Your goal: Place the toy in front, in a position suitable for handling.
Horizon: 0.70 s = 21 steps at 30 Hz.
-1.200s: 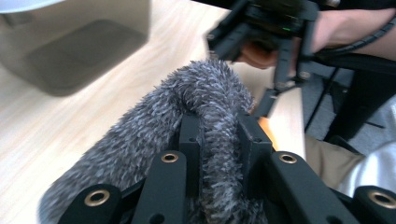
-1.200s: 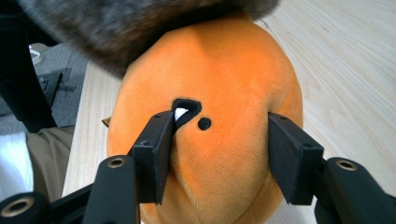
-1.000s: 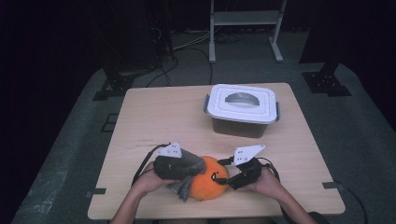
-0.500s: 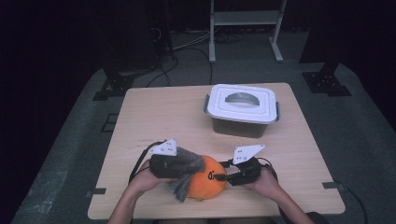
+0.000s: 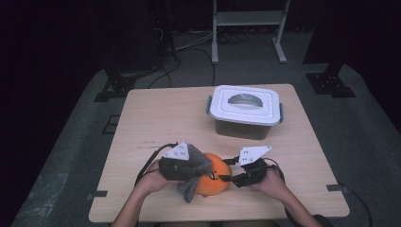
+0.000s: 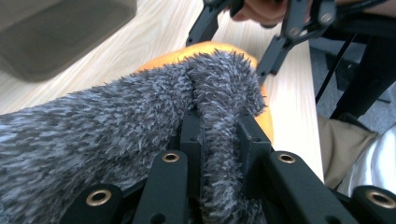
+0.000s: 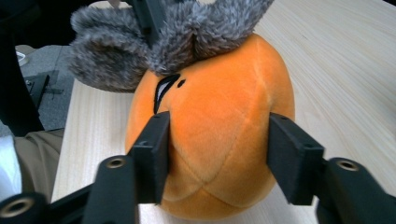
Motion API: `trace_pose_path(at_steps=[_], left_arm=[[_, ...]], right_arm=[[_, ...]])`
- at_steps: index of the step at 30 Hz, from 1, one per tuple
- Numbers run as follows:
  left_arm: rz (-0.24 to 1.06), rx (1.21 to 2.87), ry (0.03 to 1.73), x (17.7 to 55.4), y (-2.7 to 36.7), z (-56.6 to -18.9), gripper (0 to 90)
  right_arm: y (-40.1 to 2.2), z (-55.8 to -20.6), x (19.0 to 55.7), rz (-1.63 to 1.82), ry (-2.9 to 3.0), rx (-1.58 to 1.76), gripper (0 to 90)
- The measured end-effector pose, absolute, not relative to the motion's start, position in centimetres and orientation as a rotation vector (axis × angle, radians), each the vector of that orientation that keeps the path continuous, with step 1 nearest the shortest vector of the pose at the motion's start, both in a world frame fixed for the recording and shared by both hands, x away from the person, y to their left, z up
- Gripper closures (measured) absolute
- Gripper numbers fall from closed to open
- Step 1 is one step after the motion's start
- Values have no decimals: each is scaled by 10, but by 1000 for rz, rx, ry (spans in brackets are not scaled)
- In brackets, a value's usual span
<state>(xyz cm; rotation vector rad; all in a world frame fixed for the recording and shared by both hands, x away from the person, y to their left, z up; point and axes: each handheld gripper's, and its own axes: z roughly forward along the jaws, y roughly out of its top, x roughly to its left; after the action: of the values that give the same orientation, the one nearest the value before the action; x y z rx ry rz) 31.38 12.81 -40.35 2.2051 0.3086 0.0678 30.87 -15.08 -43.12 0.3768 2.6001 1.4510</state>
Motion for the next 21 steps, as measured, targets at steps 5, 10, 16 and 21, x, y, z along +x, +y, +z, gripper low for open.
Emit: trace_pose_path(at_steps=[5, 10, 16, 21], left_arm=[[89, 2222, 313, 317, 132, -403, 757], [97, 2204, 379, 325, 143, -404, 756], [105, 2182, 353, 322, 136, -394, 754], [82, 2156, 206, 302, 112, -375, 753]], right_arm=[[-152, -427, 309, 1481, 2590, 359, 367], [-150, -432, 309, 1394, 2598, 293, 335], [-142, -434, 305, 1397, 2562, 312, 572], [-142, -431, 305, 1451, 2564, 401, 629]])
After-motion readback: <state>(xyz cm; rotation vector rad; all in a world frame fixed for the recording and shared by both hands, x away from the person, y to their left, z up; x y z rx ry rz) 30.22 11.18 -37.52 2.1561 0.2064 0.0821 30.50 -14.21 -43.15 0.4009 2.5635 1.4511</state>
